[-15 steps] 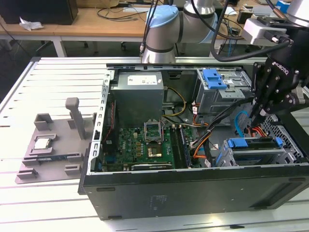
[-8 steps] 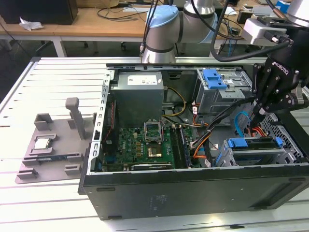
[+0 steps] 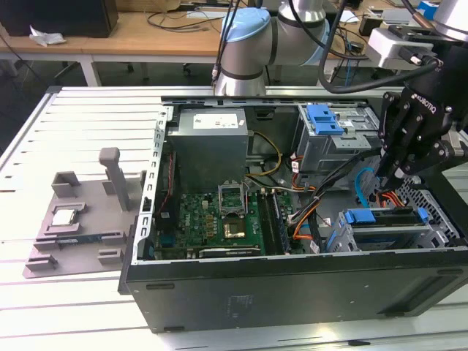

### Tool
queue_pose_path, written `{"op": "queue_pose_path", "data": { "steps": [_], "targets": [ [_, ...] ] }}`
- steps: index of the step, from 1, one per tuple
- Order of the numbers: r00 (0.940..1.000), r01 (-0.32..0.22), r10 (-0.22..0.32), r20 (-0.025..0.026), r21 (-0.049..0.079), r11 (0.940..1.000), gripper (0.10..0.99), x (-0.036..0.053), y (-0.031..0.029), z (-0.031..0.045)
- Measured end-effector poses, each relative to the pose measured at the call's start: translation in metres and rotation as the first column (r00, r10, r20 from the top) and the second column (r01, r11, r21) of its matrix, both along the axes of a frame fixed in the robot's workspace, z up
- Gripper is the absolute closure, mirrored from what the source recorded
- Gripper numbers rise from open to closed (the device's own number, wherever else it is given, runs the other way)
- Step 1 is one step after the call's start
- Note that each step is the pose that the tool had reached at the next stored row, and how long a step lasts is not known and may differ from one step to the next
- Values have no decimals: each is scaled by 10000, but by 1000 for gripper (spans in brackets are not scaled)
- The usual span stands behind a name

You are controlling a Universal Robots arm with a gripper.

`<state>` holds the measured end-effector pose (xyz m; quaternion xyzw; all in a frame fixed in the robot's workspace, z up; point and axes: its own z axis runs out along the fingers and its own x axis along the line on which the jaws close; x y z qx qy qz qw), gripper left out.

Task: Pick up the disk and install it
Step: 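Insert the second disk wire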

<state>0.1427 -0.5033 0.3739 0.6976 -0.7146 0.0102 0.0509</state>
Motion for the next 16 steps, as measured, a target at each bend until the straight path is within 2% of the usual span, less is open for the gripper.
{"op": "queue_pose_path", "data": {
  "steps": [4,10,11,13,16],
  "targets": [
    [10000,-32,32,0,6,10000,784,-17,-39,-51],
    [10000,-35,35,0,5,10000,784,-17,-42,-53],
    [10000,-35,35,1,5,10000,800,-17,-41,-53],
    [10000,-36,36,0,5,10000,925,-17,-42,-53],
    [10000,-36,36,0,5,10000,929,-17,-41,-53]
  ]
}}
